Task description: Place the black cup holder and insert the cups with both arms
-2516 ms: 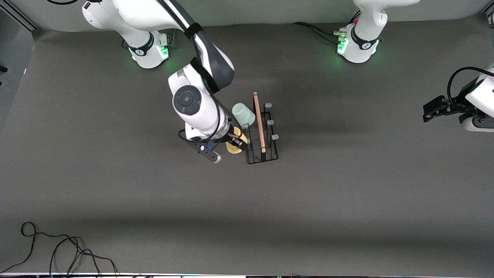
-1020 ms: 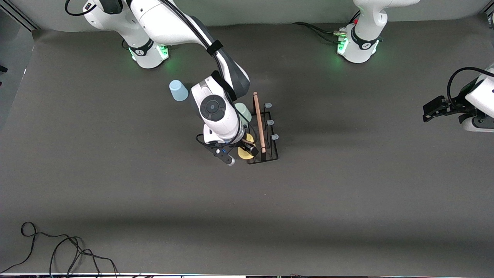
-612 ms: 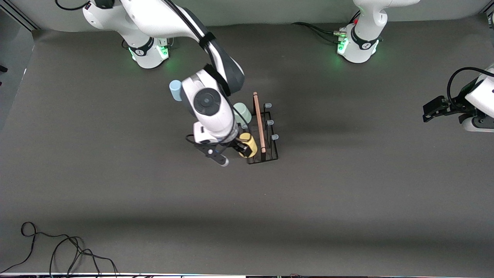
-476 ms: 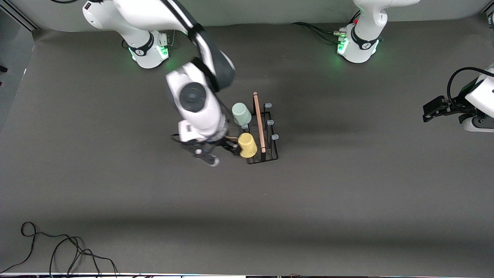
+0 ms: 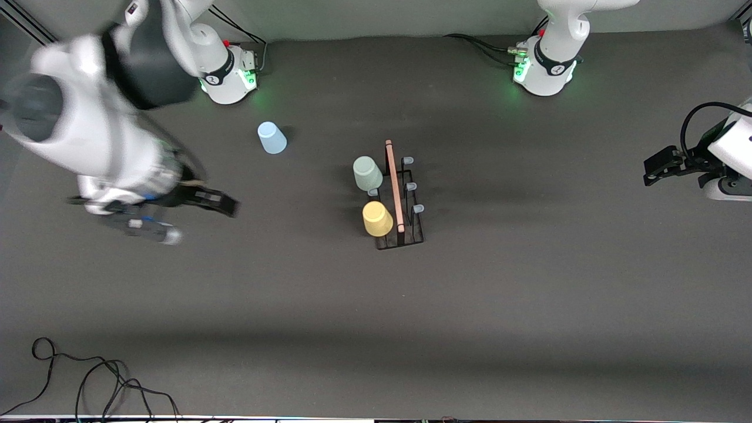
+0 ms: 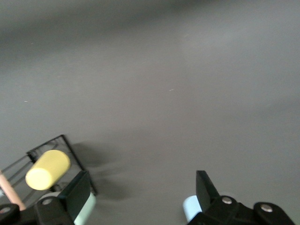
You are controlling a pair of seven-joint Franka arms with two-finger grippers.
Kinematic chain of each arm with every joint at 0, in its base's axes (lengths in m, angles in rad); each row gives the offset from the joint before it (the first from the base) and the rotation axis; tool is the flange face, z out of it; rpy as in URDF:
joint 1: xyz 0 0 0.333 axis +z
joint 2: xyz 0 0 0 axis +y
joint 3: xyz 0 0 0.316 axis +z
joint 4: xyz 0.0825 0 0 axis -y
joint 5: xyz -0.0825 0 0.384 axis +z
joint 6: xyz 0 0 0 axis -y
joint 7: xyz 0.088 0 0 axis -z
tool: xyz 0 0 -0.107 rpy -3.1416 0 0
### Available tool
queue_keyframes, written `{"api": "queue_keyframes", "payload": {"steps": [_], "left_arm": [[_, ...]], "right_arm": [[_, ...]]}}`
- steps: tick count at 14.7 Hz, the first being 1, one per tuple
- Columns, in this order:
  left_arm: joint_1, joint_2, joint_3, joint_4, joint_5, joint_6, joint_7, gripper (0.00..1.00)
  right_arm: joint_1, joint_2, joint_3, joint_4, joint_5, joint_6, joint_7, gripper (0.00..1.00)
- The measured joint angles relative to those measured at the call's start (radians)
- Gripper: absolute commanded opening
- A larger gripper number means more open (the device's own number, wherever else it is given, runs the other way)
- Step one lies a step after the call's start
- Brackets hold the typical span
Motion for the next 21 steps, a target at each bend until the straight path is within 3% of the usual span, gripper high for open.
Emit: {"api": "queue_keyframes", "payload": {"steps": [3,8,14,17,21], "left_arm": [[0.0,0.0,0.0,0.0,0.0,0.0,0.0,1.0],[0.0,0.0,0.0,0.0,0.0,0.0,0.0,1.0],[0.0,0.0,0.0,0.008,0.0,0.001,0.001,1.0],[0.0,0.0,0.0,0.012,0.0,0.0,0.001,1.0],[0.0,0.0,-0.001,0.027,0.0,0.0,0.001,1.0]], "right_arm": [[-0.003,-0.045,-0.039,-0.003,-0.064,-0.015,-0.079,1.0],[-0.002,-0.058,-0.098,-0.003,-0.076,-0.015,-0.104,1.0],[-0.028,-0.058,-0.091,-0.003,-0.076,-0.019,-0.105,1.0],[-0.172,-0.076,0.03,-0.003,-0.076,-0.05,-0.138,1.0],[-0.44,-0.113,0.29,-0.003,-0.087,-0.057,-0.162,1.0]]}}
